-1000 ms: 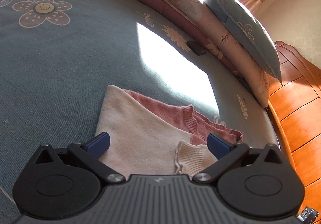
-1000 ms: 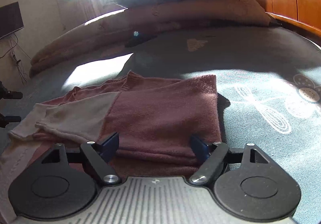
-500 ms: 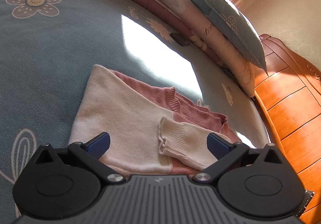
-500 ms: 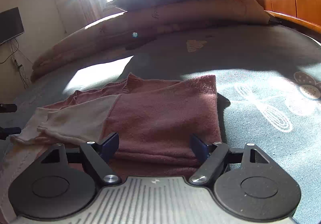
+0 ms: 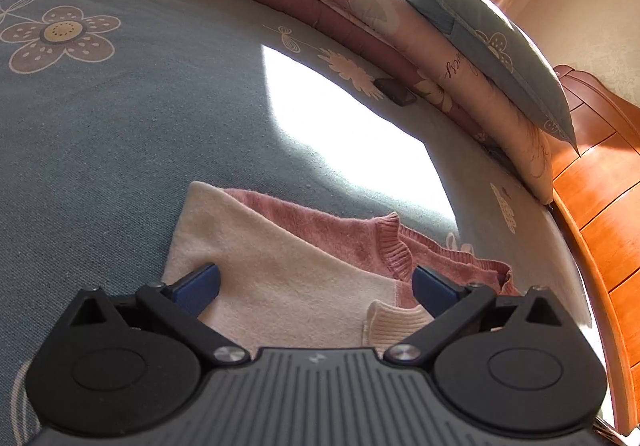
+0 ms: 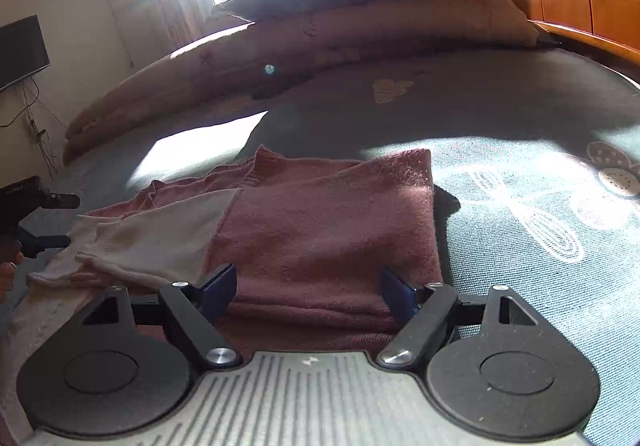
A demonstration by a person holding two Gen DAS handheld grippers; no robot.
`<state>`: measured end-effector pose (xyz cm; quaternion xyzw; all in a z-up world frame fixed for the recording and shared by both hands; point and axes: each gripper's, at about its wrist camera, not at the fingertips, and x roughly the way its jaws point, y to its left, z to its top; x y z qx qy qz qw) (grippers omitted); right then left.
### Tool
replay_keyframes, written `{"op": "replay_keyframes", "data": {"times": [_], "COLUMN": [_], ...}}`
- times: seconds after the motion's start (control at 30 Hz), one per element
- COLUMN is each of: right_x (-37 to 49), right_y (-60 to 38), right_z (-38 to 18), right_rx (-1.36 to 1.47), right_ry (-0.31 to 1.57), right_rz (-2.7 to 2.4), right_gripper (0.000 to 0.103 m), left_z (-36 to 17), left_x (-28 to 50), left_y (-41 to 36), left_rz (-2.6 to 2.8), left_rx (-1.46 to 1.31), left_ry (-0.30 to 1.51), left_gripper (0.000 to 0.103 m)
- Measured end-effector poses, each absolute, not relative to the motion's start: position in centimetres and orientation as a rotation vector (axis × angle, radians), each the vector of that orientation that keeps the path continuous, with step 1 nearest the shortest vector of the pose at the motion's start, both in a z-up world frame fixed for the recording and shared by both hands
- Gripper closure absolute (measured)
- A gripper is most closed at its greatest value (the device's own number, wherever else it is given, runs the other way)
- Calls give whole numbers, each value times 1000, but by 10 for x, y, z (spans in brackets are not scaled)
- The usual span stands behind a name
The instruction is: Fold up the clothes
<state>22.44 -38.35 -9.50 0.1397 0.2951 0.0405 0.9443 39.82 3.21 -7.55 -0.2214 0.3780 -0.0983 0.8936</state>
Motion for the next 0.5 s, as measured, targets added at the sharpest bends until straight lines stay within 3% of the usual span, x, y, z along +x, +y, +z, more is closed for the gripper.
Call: {"op": "replay_keyframes", "data": {"times": [0.13, 0.27, 0.5], "right_x": [221, 206, 223], "right_y": [-383, -387, -397], "right_z": [-89, -71, -93], "right_rx": [271, 214, 242], "right_ry": [594, 436, 571], "right_rz": [82, 83, 81], "right_gripper": [21, 21, 22], "left_z": [-66, -40, -28], "left_x": [401, 391, 383], "left_y": [21, -22, -147], "left_rz": [-228, -387, -746], "left_rx": [-435, -377, -363], "left_ry": [765, 786, 882], "left_gripper": [1, 1, 1]}}
